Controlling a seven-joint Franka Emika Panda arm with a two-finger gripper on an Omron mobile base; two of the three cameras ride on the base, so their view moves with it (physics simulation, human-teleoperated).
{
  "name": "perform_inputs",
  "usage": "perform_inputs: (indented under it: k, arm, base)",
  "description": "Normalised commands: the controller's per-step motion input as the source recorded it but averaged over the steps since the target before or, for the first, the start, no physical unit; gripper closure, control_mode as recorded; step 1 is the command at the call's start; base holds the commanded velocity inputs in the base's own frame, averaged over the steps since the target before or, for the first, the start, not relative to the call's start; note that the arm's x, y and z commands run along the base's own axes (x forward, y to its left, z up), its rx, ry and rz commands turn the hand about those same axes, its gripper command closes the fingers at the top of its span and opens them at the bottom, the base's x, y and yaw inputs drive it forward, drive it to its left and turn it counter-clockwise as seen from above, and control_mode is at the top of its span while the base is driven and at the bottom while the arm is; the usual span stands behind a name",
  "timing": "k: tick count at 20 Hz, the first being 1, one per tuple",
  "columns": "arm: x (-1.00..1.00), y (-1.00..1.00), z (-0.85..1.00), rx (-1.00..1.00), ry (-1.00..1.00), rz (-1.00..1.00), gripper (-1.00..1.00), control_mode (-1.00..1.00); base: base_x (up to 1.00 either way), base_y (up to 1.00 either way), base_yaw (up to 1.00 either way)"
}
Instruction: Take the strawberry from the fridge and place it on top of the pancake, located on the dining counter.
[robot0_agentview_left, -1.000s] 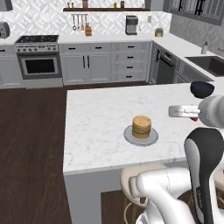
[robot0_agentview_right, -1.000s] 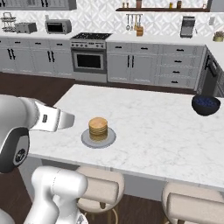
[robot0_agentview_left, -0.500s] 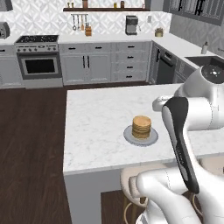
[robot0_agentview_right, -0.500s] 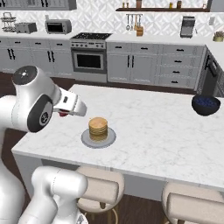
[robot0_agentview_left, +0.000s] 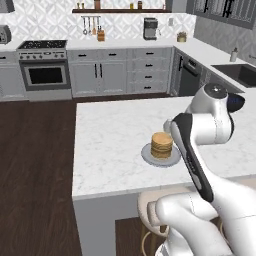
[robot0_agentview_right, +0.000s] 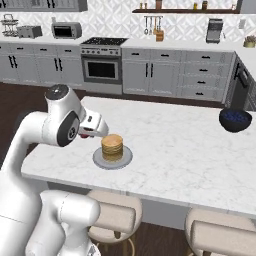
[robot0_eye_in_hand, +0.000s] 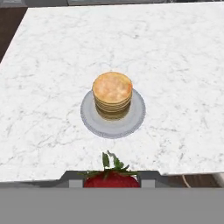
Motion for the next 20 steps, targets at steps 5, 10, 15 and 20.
perform_inputs:
  k: [5,10,15,20]
  arm:
    - [0.78,-0.10,-0.28,0.00,0.12,0.01,1.00,-1.00]
    - [0.61,-0.10,-0.35,0.00,0.05,0.01,1.00,-1.00]
    - [0.61,0.00,-0.28,0.00,0.01,0.00,1.00,-1.00]
    - [0.48,0.00,-0.31,0.00,0.00,0.00,1.00,-1.00]
  base:
    - [0.00,0.00,0.00]
    - [0.00,0.00,0.00]
    - [0.00,0.00,0.00]
    - [0.00,0.00,0.00]
